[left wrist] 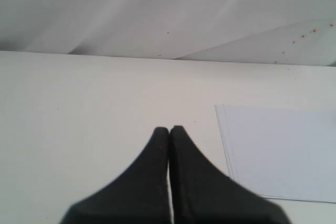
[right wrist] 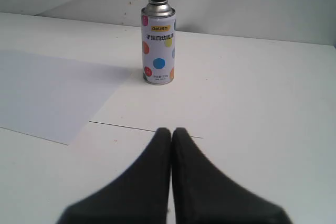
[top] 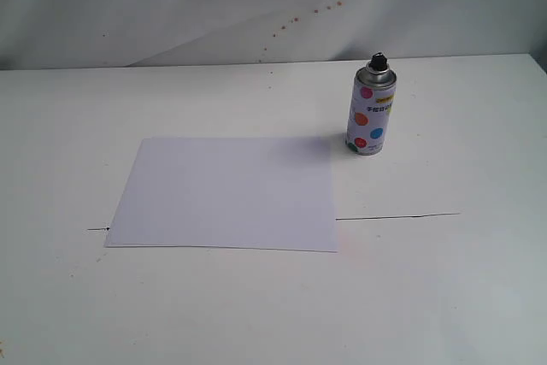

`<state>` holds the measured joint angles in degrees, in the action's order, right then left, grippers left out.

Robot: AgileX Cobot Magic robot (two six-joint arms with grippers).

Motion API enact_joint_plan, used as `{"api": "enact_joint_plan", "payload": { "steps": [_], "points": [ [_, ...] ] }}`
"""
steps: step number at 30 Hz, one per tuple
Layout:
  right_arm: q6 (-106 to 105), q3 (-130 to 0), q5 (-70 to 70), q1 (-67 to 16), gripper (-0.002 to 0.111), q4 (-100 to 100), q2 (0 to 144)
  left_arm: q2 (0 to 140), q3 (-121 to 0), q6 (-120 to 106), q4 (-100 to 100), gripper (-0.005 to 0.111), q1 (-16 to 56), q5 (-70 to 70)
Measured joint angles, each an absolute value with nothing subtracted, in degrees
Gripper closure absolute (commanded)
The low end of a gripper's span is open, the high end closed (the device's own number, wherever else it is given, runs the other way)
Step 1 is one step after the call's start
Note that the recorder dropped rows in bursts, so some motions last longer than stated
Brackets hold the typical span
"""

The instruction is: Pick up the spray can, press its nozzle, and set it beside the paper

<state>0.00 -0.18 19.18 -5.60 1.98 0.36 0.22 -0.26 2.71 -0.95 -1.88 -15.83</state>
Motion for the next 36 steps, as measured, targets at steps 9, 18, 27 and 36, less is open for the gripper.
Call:
{"api": "enact_joint_plan", "payload": {
  "steps": [9, 18, 27, 36],
  "points": [
    [0.0, -0.18, 19.18, -5.6, 0.108, 1.98, 0.36, 0.22, -0.26, 2.71, -0.95, 0.107, -1.88, -15.83],
    [0.0, -0.18, -2.22, -5.6, 0.108, 0.54, 0.36, 0.22, -0.26, 2.71, -0.95, 0.107, -1.88, -15.83],
    [0.0, -0.18, -17.37, -5.6, 0.108, 0.5, 0.26, 0.22, -0.26, 2.71, -0.95, 0.107, -1.88, -15.83],
    [0.0, -2.24, -26.19, -5.6, 0.108, -2.98, 0.26, 0.22, -0.26, 2.71, -0.95, 0.107, -1.88, -15.83]
  ]
}}
